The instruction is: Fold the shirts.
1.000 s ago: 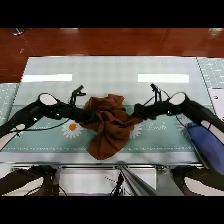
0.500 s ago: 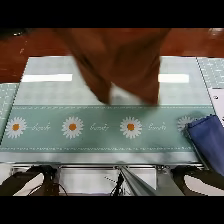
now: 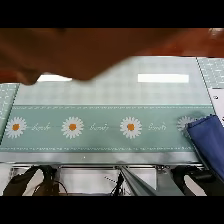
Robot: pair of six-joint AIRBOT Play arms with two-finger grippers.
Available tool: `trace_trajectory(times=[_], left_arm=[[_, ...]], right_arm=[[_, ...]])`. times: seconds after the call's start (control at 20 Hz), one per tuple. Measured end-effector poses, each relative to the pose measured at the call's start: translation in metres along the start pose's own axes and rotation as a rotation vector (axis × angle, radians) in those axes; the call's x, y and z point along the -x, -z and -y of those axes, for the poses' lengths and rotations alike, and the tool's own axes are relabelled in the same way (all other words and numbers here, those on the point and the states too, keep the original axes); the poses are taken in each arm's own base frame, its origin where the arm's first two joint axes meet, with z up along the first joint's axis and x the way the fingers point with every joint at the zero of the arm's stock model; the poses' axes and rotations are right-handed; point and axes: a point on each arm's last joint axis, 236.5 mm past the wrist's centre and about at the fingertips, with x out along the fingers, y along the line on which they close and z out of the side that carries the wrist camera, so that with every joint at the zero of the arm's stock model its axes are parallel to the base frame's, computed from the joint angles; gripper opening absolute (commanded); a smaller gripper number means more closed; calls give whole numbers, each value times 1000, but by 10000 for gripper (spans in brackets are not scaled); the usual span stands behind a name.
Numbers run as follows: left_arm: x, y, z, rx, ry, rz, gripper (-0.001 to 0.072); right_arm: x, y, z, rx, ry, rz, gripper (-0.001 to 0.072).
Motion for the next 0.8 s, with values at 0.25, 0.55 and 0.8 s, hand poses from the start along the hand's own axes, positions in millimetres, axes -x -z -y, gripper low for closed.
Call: trace_trajectory(times=[0.25, 0.55, 0.8], left_arm=[[66, 27, 11, -149, -269, -140, 17], [77, 112, -29, 33, -354, -366, 17], [40, 256, -104, 408, -255, -578, 17]], right_arm=[[45, 20, -3, 14, 35, -54, 18], [14, 81, 8, -46, 44, -256, 18], [-77, 177, 33, -132, 57, -504, 18]])
